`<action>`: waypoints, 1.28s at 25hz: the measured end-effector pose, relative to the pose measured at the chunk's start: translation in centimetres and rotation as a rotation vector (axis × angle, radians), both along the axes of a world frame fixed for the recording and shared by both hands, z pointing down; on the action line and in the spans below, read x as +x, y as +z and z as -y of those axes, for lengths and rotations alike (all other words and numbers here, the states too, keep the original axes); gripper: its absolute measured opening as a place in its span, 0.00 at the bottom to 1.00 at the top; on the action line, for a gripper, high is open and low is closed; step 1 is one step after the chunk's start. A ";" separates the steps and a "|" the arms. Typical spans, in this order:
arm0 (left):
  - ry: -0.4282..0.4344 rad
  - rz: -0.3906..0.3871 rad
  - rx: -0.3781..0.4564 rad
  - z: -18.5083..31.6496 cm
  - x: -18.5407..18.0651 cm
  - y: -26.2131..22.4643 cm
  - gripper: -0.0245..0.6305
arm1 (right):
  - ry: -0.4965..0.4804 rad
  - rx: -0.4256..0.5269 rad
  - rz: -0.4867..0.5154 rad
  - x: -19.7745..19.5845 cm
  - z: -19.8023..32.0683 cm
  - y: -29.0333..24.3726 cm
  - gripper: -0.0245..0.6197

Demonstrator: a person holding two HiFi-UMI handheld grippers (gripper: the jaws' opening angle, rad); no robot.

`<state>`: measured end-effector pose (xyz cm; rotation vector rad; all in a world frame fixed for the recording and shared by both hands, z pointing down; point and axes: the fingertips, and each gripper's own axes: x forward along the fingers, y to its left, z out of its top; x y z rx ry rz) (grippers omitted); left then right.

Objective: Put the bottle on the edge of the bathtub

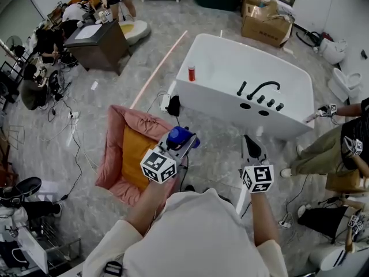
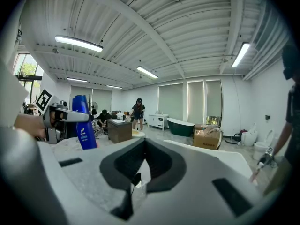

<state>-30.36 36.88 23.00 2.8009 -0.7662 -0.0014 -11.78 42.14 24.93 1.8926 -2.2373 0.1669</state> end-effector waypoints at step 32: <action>-0.019 0.024 -0.006 14.5 7.9 2.3 0.23 | -0.068 -0.074 0.010 7.2 15.9 4.2 0.04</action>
